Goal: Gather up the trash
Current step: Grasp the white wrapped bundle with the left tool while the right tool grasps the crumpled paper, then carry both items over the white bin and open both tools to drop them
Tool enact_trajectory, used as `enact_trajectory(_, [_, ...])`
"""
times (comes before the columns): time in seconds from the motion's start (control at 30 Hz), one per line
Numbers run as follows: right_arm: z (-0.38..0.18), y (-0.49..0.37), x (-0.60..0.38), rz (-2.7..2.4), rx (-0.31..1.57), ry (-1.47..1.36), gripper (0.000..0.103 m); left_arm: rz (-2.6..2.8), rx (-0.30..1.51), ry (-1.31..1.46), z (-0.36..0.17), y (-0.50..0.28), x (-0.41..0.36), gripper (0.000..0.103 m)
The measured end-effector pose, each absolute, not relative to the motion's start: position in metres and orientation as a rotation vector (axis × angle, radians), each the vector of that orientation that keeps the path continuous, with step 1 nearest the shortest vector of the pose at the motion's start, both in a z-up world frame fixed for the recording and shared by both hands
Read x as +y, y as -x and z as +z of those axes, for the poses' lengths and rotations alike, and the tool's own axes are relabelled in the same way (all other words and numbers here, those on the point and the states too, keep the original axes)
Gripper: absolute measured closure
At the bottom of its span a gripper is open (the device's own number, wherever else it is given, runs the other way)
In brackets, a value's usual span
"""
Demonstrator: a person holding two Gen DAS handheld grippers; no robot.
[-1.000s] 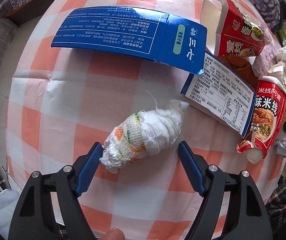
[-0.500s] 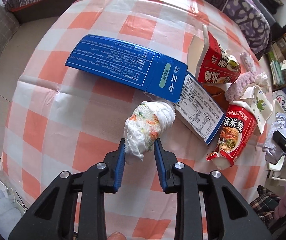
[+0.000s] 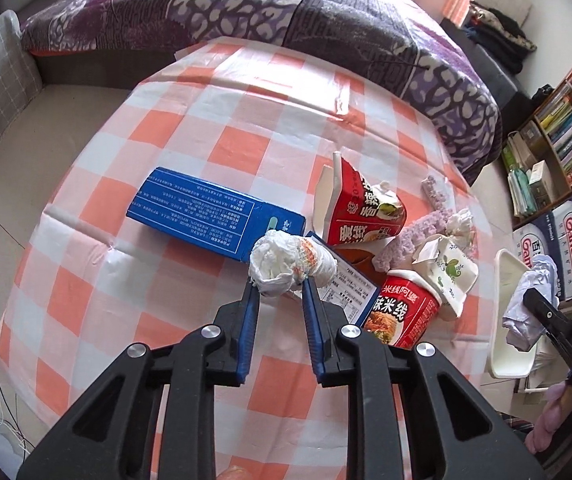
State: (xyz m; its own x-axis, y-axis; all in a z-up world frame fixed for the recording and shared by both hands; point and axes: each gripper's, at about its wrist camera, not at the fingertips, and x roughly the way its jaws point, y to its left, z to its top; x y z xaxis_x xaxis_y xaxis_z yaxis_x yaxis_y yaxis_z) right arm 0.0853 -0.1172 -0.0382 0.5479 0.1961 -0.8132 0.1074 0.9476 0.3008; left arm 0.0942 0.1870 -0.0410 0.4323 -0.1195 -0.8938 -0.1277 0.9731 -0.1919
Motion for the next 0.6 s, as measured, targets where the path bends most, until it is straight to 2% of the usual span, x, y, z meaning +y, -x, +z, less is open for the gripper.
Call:
enact_trajectory(0.37, [-0.011, -0.071, -0.152, -0.061, 0.827, -0.298, 0.067, -0.063, 0.963, 0.216, -0.001, -0.091, 0.144, 0.08])
enact_trajectory(0.6, [-0.002, -0.06, -0.189, -0.168, 0.76, -0.288, 0.067, -0.155, 0.916, 0.193, 0.006, -0.093, 0.1, 0.08])
